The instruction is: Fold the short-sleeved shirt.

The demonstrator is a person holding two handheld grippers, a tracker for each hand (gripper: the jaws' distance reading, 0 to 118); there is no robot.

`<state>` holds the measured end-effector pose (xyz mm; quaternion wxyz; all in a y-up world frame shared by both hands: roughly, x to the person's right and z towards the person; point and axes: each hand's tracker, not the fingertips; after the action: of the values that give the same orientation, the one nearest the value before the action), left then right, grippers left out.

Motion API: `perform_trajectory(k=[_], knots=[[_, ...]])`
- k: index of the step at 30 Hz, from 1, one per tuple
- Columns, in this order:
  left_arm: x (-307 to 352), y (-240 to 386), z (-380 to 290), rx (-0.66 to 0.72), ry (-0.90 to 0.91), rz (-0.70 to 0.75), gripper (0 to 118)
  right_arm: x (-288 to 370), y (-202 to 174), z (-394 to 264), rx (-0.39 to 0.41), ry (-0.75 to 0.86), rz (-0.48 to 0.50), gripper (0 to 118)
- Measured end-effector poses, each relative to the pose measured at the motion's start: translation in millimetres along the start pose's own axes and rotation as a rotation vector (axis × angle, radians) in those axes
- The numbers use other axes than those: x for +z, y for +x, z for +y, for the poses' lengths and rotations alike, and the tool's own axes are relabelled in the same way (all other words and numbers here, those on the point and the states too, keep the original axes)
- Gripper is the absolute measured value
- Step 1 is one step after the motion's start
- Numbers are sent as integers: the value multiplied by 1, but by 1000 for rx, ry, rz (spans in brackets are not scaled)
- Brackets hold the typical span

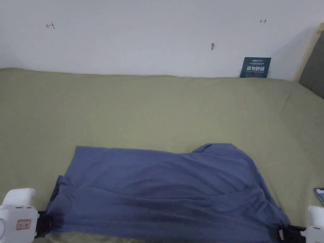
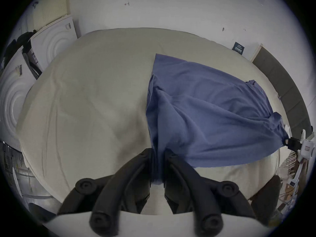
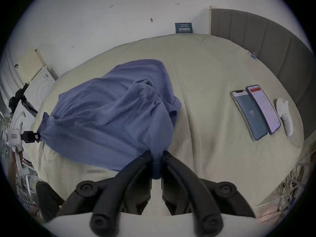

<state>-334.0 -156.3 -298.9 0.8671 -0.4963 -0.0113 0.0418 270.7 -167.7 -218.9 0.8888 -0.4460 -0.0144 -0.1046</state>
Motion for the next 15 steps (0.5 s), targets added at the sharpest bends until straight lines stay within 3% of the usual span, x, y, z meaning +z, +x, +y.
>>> perform_trajectory(k=[7,13,14,15], knots=[[33,-16,-79,29,-40,-2,15,36,0,-65,17,-44,11,9],[32,-22,-93,53,-57,-10,15,37,1,-75,4,-66,18,10],[32,-23,-91,55,-52,-16,15,35,0,-73,-7,-69,18,16],[31,-24,-90,52,-45,-26,23,34,0,-71,-18,-71,19,39]])
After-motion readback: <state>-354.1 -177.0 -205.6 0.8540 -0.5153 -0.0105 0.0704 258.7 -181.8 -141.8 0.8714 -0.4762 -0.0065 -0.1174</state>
